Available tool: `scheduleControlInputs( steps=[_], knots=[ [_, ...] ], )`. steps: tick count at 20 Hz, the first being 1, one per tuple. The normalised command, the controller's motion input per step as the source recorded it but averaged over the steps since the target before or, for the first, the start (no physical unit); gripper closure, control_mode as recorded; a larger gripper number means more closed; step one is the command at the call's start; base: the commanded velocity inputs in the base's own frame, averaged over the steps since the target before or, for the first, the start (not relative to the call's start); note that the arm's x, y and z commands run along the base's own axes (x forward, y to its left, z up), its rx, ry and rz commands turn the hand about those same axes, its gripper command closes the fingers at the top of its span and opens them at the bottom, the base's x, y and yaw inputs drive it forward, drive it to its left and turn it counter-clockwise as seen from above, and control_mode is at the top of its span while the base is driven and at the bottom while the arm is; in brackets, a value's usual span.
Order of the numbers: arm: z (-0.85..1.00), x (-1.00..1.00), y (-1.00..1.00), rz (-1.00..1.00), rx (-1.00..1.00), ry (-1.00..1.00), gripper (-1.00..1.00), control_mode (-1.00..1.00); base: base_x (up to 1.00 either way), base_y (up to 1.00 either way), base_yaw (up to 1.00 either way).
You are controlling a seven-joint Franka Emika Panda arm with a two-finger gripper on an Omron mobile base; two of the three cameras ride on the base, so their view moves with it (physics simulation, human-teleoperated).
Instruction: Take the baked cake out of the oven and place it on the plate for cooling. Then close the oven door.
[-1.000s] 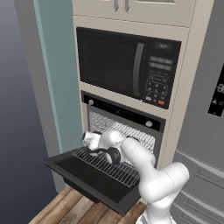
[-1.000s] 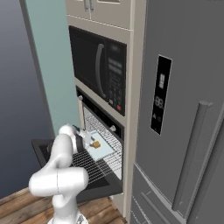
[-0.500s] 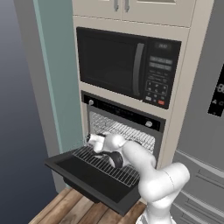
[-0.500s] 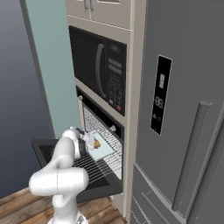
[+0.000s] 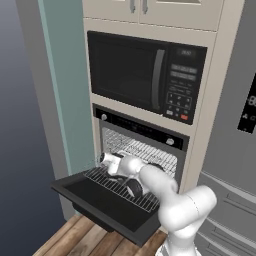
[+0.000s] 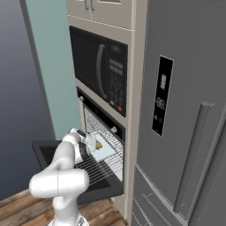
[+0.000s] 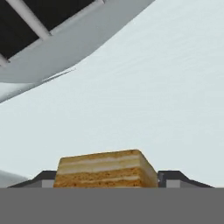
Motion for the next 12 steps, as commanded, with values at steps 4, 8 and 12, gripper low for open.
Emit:
scheduleControlInputs(
  steps=[4,8,12],
  knots=[
    [0.04,-0.59,0.19,0.0,0.0,0.0,1.0,-1.0,0.0,0.0,0.0],
    [0.33,-1.0,0.32,0.0,0.0,-0.03,1.0,-1.0,0.0,0.0,0.0],
    [0.93,-1.0,0.07,0.0,0.04,-0.18,1.0,-1.0,0.0,0.0,0.0]
  ],
)
